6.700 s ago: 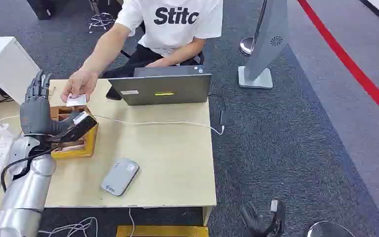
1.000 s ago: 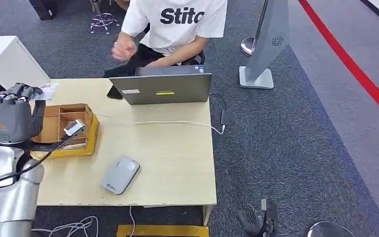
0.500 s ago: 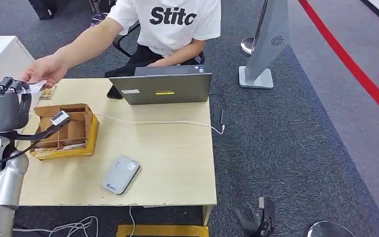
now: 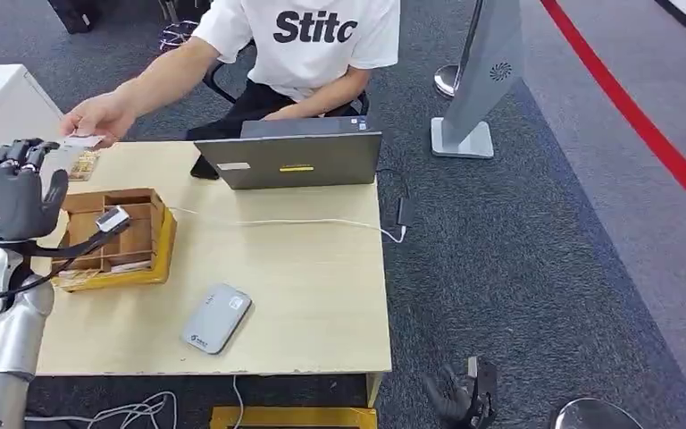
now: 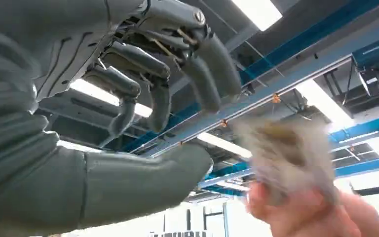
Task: Pass the card to the sensor for recognition and then transmit it.
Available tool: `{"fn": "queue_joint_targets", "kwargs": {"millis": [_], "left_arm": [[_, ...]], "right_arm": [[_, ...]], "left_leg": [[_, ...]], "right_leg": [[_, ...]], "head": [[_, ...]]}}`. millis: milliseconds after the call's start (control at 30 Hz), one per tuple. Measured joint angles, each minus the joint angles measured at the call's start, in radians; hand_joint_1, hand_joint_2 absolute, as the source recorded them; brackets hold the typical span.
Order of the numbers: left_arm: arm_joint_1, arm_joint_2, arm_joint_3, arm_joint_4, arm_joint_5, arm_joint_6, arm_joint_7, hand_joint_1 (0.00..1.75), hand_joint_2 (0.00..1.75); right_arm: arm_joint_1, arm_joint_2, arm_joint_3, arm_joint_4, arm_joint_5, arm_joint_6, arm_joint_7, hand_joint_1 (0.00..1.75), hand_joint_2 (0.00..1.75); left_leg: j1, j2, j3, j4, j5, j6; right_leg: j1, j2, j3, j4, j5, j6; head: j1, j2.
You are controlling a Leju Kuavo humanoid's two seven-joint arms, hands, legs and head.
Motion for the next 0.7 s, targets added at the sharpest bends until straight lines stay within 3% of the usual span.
{"fn": "queue_joint_targets", "kwargs": {"millis": [167,300,500,700], "left_arm": [[0.066,-0.014,0.0,-0.064,0.006,0.0,-0.042,0.0,1.75],[0.162,-0.052,0.0,-0.144,0.012,0.0,-0.072,0.0,1.75],[0.293,-0.082,-0.035,-0.212,0.007,0.0,-0.051,0.0,1.75],[0.331,-0.09,-0.047,-0.233,0.011,0.0,-0.051,0.0,1.75]], "right_arm": [[0.001,0.0,0.0,0.0,-0.01,0.0,-0.008,0.0,1.75],[0.006,0.0,-0.001,0.0,-0.02,0.0,-0.019,0.0,1.75],[0.02,0.0,-0.003,0.0,-0.029,0.002,-0.033,0.0,1.75],[0.021,-0.001,-0.003,0.0,-0.03,0.002,-0.034,0.0,1.75]], "left_leg": [[0.0,0.0,0.0,0.0,0.0,0.0],[0.0,0.0,0.0,0.0,0.0,0.0],[0.0,0.0,0.0,0.0,0.0,0.0],[0.0,0.0,0.0,0.0,0.0,0.0]], "right_leg": [[0.0,0.0,0.0,0.0,0.0,0.0],[-0.001,0.0,0.0,0.0,0.0,0.0],[0.0,0.0,0.0,-0.001,0.0,0.0],[0.0,0.0,0.0,-0.001,0.0,0.0]], "head": [[0.0,0.0],[0.0,0.0],[0.0,0.0],[0.0,0.0]]}}
